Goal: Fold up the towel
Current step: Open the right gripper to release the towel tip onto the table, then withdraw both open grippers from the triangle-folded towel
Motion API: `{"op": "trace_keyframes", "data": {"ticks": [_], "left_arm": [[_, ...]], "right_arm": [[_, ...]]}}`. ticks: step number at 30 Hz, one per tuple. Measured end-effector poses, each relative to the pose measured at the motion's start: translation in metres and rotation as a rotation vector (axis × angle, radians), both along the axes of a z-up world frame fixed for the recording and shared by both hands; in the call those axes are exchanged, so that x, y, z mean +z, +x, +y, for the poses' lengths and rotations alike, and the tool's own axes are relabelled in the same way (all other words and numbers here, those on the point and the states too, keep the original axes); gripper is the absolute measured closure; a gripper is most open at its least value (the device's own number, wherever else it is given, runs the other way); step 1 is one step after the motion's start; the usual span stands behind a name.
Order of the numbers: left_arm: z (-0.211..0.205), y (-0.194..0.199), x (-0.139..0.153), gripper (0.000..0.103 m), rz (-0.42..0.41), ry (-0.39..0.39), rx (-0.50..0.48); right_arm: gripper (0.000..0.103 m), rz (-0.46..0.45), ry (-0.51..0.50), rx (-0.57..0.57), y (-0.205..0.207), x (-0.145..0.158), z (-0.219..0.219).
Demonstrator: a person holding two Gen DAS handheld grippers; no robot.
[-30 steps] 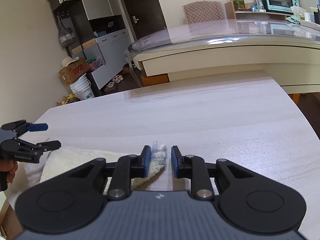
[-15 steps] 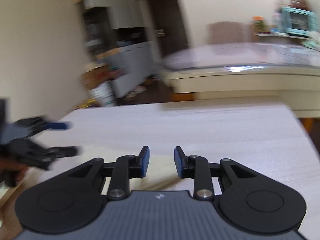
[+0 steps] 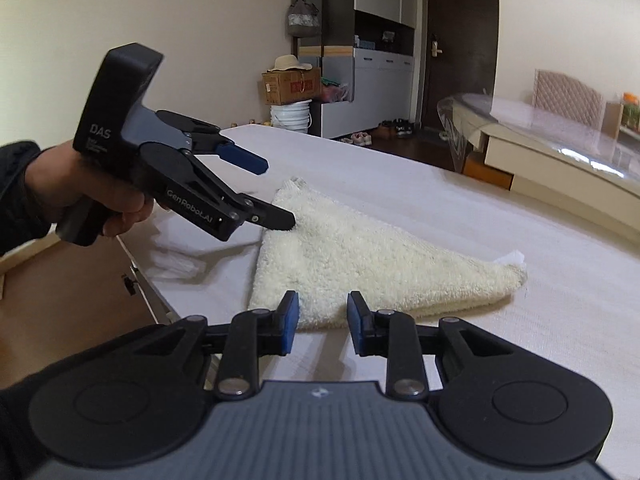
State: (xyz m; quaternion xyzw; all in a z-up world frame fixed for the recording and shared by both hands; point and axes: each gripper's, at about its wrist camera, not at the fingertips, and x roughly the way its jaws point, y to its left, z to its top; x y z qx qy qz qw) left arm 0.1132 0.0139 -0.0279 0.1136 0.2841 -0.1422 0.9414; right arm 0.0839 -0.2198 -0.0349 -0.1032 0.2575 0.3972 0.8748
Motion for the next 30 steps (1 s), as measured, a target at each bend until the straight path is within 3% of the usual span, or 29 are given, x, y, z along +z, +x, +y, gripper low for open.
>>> {"op": "trace_keyframes", "data": {"ticks": [5, 11, 14, 16, 25, 27, 30], "left_arm": [[-0.016, 0.01, 0.004, 0.008, -0.011, 0.013, -0.028], [-0.031, 0.023, -0.005, 0.007, 0.011, 0.093, -0.03], [-0.026, 0.023, -0.005, 0.007, 0.029, 0.052, -0.002], [-0.023, 0.016, -0.001, 0.008, 0.028, 0.035, 0.032], [-0.006, -0.041, 0.004, 0.003, 0.073, -0.092, 0.178], [-0.004, -0.055, 0.004, 0.001, 0.079, -0.122, 0.209], [-0.005, -0.07, 0.003, 0.0, 0.09, -0.138, 0.236]], "right_arm": [[0.058, 0.02, 0.092, -0.112, 0.022, 0.01, -0.018], [0.058, 0.103, 0.067, -0.212, 0.053, -0.003, -0.027], [0.058, 0.074, 0.037, -0.197, 0.048, -0.003, -0.024], [0.056, 0.079, 0.074, -0.217, 0.042, 0.002, -0.031], [0.02, 0.112, 0.147, -0.318, -0.002, 0.017, -0.053], [0.007, 0.111, 0.153, -0.328, -0.012, 0.019, -0.054], [0.004, 0.104, 0.132, -0.35, -0.023, 0.021, -0.051]]}}
